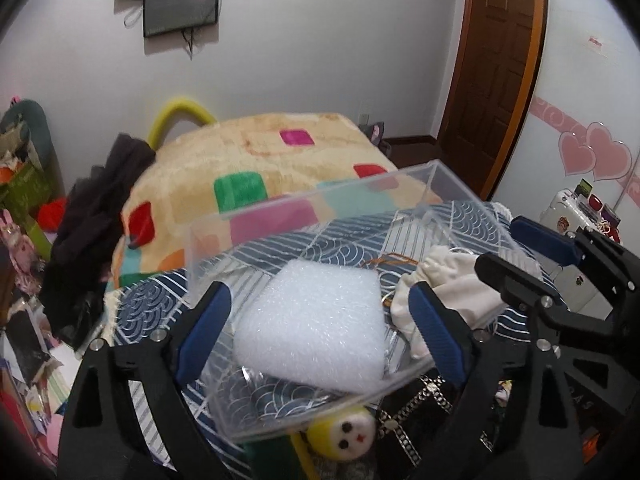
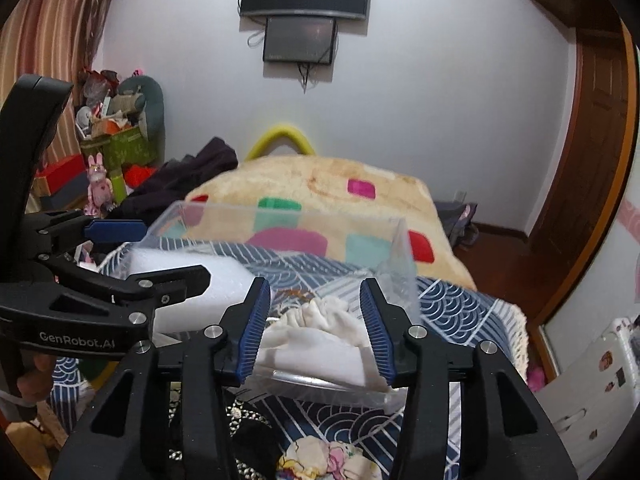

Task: Organize soft objects
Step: 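Drop the foam block and cream pouch into the clear box with both tools, then grasp the green sponge with the left tool while the right tool grasps the floral scrunchie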

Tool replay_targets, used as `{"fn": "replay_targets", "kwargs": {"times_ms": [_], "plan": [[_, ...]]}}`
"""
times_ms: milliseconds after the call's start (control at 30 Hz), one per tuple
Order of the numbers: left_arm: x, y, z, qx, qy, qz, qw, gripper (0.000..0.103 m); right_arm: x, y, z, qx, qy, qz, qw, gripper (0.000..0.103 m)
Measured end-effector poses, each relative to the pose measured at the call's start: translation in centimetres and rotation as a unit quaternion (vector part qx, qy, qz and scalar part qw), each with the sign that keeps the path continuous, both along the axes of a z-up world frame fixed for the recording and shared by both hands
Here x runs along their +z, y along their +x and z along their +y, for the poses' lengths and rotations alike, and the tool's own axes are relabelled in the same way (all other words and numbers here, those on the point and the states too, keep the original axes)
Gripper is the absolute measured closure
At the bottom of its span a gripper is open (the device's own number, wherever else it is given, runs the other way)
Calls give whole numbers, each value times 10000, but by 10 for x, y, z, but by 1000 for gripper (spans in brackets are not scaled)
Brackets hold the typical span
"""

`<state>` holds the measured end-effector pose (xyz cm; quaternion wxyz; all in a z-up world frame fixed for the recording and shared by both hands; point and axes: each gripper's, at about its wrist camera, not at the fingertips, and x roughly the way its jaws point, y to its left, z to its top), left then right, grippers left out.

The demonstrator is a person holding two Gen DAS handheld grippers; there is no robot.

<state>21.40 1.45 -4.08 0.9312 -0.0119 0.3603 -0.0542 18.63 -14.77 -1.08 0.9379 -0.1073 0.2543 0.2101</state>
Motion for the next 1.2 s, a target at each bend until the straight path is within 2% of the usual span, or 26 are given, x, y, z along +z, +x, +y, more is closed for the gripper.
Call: {"fn": "replay_targets", "kwargs": {"times_ms": [133,367,467,667,767,933,1067,1200], "plan": [[18,-24,-1,11,91,-313,9995,3,15,-15,-7,-46,107,-268,9996,48],[36,-64,1,56,130,-682,9976,0,31,-43,-20,-69,288,-552,9980,44],[34,-80,2,81,158,-753,9970,0,28,-53,-27,-129,304,-600,9976,38],[12,-100,6,175,100,-677,9975,0,5,-57,-33,-330,208,-401,9984,35],[-6,-102,12,239,-129,-482,9985,0,-15,-52,-38,-411,225,-80,9989,35],[-37,-101,21,481,-231,-230,9983,0,-46,-44,-46,-605,55,340,9976,35],[-60,-95,24,624,-175,-20,9979,0,-64,-39,-54,-752,-77,577,9955,35],[-75,-94,28,806,-135,15,9967,0,-72,-40,-62,-861,-153,731,9935,35]]}}
